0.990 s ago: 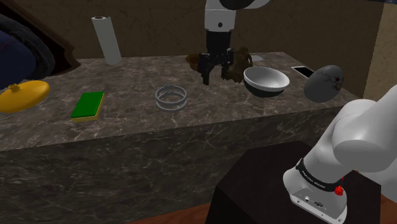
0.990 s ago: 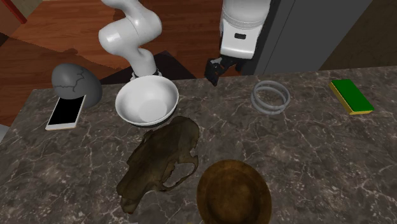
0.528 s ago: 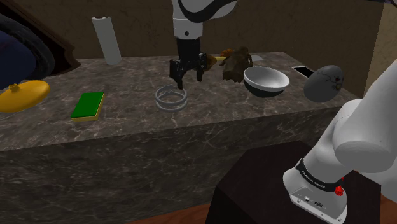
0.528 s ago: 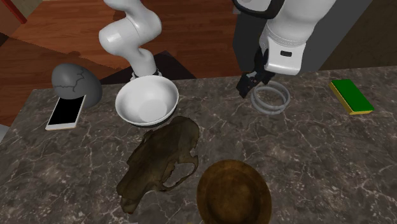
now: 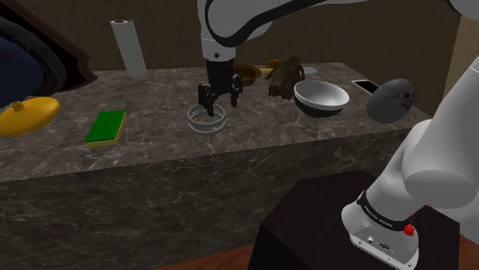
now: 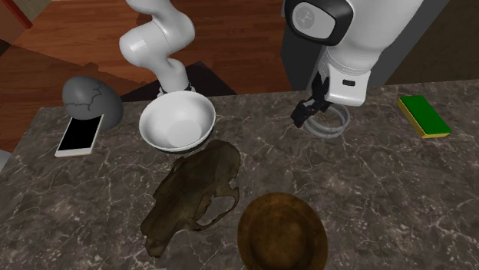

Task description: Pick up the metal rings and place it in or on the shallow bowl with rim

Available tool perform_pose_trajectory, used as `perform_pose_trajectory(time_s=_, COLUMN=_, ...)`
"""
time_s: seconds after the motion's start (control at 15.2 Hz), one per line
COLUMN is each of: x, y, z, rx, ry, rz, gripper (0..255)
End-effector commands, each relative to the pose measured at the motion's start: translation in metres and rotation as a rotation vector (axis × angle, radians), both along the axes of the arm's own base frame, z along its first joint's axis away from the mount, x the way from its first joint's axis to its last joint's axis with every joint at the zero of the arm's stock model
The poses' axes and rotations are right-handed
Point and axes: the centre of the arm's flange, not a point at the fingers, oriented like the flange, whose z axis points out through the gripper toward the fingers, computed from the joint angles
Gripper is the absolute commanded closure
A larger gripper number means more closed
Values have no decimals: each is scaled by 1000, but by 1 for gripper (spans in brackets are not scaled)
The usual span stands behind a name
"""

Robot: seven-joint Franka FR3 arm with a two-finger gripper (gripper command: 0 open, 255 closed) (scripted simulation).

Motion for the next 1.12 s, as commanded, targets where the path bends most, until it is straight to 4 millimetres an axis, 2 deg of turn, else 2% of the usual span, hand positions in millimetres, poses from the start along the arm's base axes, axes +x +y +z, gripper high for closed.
perform_pose_trajectory(time_s=0.0, x=-1, y=1, z=-14, rx=0, ry=0, rz=0, gripper=0)
perform_pose_trajectory(time_s=0.53, x=-1, y=1, z=-14, rx=0, ry=0, rz=0, gripper=0)
perform_pose_trajectory(time_s=0.59, x=-1, y=1, z=-14, rx=0, ry=0, rz=0, gripper=255)
perform_pose_trajectory(time_s=1.06, x=-1, y=1, z=-14, rx=0, ry=0, rz=0, gripper=255)
